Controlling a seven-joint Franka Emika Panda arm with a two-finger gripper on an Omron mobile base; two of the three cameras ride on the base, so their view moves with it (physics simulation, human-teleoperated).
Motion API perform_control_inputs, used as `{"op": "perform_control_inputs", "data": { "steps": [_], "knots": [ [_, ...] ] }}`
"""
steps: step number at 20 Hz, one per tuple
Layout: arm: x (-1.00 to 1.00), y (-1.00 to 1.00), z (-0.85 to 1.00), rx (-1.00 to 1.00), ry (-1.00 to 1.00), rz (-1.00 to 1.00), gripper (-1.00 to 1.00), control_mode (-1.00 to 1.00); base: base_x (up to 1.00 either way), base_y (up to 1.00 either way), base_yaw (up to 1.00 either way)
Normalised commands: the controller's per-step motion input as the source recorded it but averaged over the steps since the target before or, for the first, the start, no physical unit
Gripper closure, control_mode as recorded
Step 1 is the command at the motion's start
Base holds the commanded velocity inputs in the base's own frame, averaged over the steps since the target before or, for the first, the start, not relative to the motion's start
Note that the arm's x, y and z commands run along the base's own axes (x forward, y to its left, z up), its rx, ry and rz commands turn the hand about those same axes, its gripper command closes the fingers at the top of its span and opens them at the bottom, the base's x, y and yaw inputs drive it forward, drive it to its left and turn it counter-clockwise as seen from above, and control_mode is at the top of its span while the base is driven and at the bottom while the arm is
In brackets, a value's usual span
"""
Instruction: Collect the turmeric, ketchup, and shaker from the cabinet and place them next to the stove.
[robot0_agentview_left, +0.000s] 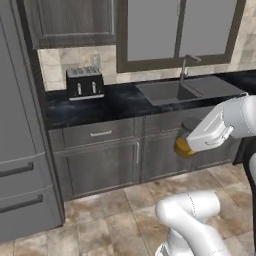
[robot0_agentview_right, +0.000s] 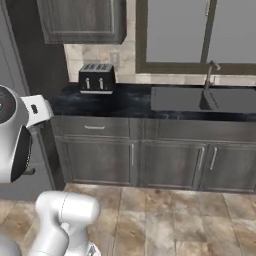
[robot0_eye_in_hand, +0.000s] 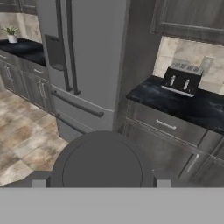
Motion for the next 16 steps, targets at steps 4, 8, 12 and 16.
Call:
{"op": "perform_control_inputs", "data": {
  "steps": [4,8,12,16],
  "knots": [
    [0.0,0.0,0.0,0.0,0.0,0.0,1.0,1.0,0.0,-1.0,0.0],
    [0.0,0.0,0.0,0.0,0.0,0.0,1.0,1.0,0.01,-1.0,0.0],
    [0.0,0.0,0.0,0.0,0.0,0.0,1.0,1.0,0.14,-1.0,-0.01],
    [0.0,0.0,0.0,0.0,0.0,0.0,1.0,1.0,0.18,-1.0,-0.03]
  ]
}}
